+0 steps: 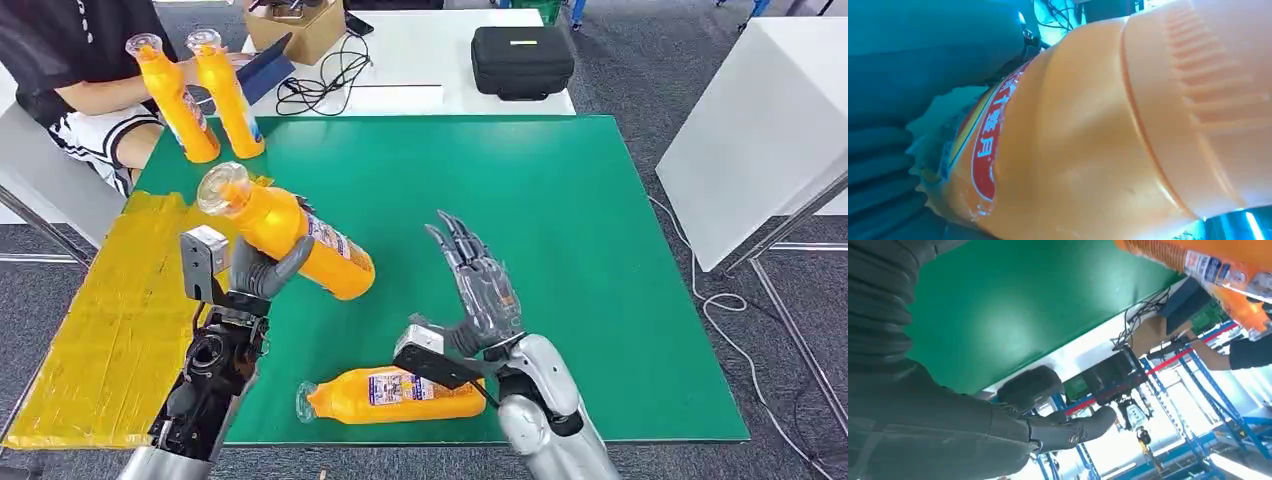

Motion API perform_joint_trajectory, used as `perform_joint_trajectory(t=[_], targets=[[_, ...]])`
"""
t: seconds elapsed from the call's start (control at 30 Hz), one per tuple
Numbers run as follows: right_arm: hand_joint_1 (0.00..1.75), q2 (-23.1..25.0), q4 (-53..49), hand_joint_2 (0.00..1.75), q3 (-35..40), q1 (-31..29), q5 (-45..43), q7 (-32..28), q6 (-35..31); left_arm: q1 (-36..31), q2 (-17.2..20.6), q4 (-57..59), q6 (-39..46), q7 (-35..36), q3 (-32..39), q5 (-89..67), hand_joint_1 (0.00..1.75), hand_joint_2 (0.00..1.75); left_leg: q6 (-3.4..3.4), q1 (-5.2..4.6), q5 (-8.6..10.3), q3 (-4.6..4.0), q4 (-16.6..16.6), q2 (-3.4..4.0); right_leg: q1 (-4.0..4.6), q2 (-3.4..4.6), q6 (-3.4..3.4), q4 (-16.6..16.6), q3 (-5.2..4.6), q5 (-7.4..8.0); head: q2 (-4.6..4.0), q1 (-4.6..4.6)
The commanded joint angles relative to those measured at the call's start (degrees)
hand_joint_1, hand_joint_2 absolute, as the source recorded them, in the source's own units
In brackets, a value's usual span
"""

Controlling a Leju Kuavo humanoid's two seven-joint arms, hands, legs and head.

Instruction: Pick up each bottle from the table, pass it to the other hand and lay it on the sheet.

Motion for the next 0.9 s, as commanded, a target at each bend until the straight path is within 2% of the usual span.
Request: perform_joint_trajectory(t=[0.03,0.07,0.13,0.23,0.3,0.47,0.63,0.67,0.8,0.9], targets=[[0.00,-5.2,-9.8,1.75,-4.1,5.6,2.3,0.3,-3.0,-5.5,3.6,0.3,10.9,0.1,-1.6,-21.9,1.75,1.75,-0.06,0.09,-0.13,0.20,0.1,-0.27,0.08,-0.37,0.08,0.0,0.35,-0.17,0.00,0.00],[0.00,-5.6,-11.7,1.75,-5.0,7.0,2.9,0.4,-3.4,-6.3,4.9,-0.7,13.2,0.9,-3.6,-30.3,1.75,1.75,-0.02,0.04,0.00,-0.02,0.0,-0.21,0.03,-0.23,0.03,0.0,0.06,-0.05,0.00,0.00],[0.00,-6.5,-15.6,1.75,-6.8,9.7,3.6,0.6,-3.9,-8.3,5.9,-2.0,15.1,4.3,-6.3,-43.8,1.75,1.75,-0.04,0.07,-0.05,-0.01,0.1,-0.34,0.06,-0.37,0.05,0.0,0.13,-0.11,0.00,0.02],[0.00,-7.4,-21.0,1.75,-8.6,13.6,4.3,0.1,-4.9,-13.9,6.7,-0.1,13.5,8.7,-11.6,-57.8,1.75,1.75,-0.03,0.07,-0.06,-0.06,0.1,-0.45,0.05,-0.49,0.07,0.0,0.11,-0.15,0.00,-0.02],[0.00,-8.8,-21.7,1.75,-8.4,14.5,4.1,-0.1,-5.7,-17.3,7.8,2.9,13.6,10.9,-14.9,-65.2,1.75,1.75,-0.04,0.11,-0.13,0.00,0.3,-0.64,0.07,-0.71,0.10,0.1,0.27,-0.26,0.00,-0.02],[0.00,-9.2,-19.9,1.75,-8.9,14.4,2.5,-1.8,-7.2,-20.7,11.2,9.2,12.5,13.4,-21.2,-78.3,1.75,1.75,-0.03,0.00,0.00,0.06,0.0,-0.23,-0.06,-0.19,0.04,-0.1,0.14,-0.02,0.00,0.02],[0.00,-7.9,-21.4,1.75,-10.5,14.8,2.8,-0.6,-6.5,-27.9,11.5,20.4,7.8,13.1,-27.1,-86.1,1.75,1.75,-0.04,0.02,-0.02,0.03,0.1,-0.18,-0.04,-0.21,0.03,0.0,0.09,-0.05,0.00,-0.02],[0.00,-7.9,-21.5,1.75,-10.6,14.9,2.7,-0.7,-6.5,-28.4,11.4,21.3,7.9,12.6,-27.0,-86.0,1.75,1.75,-0.06,0.05,-0.03,0.07,0.1,-0.36,0.00,-0.43,0.04,0.0,0.21,-0.12,0.00,-0.02],[0.00,-8.2,-21.0,1.75,-11.8,17.0,1.6,-1.5,-6.8,-31.1,12.0,27.0,2.8,9.5,-27.5,-83.2,1.75,1.75,-0.07,0.07,-0.12,0.28,0.1,-0.18,0.03,-0.19,0.07,0.0,0.38,-0.10,0.00,-0.04],[0.00,-8.2,-20.8,1.75,-11.8,17.7,1.5,-1.9,-7.1,-31.3,12.7,28.1,2.7,9.4,-27.4,-83.0,1.75,1.75,-0.04,0.01,-0.05,0.20,0.0,-0.03,0.02,-0.08,0.06,-0.1,0.25,-0.05,0.00,0.00]])
